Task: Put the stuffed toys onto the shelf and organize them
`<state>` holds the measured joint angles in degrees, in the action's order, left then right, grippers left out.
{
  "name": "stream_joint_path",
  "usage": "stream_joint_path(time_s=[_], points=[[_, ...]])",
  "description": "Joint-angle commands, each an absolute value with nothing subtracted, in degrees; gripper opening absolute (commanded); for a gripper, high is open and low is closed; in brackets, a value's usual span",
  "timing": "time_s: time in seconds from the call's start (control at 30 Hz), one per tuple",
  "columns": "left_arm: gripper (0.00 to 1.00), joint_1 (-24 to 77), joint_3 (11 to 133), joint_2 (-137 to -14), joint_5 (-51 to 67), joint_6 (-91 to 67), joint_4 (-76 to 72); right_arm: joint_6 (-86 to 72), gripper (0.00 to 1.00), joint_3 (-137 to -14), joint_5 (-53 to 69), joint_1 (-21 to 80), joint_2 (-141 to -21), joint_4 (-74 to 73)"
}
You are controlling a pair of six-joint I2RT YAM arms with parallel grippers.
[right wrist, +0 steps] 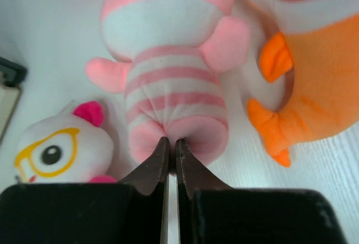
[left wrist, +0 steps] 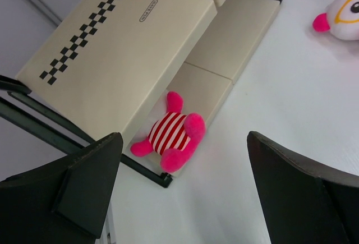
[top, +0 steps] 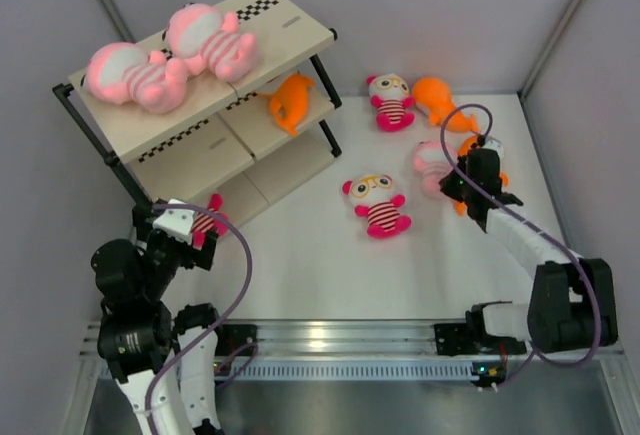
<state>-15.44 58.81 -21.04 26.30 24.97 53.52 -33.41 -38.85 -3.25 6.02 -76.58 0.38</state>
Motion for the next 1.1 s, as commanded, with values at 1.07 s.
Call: stream_joint_path(time_s=[1.07], points=[[0.99, -14.68, 60.47, -19.25, 28.74, 15.47, 50.62, -30.83, 0.0, -138.43, 8.97, 30.41, -110.39, -7.23]])
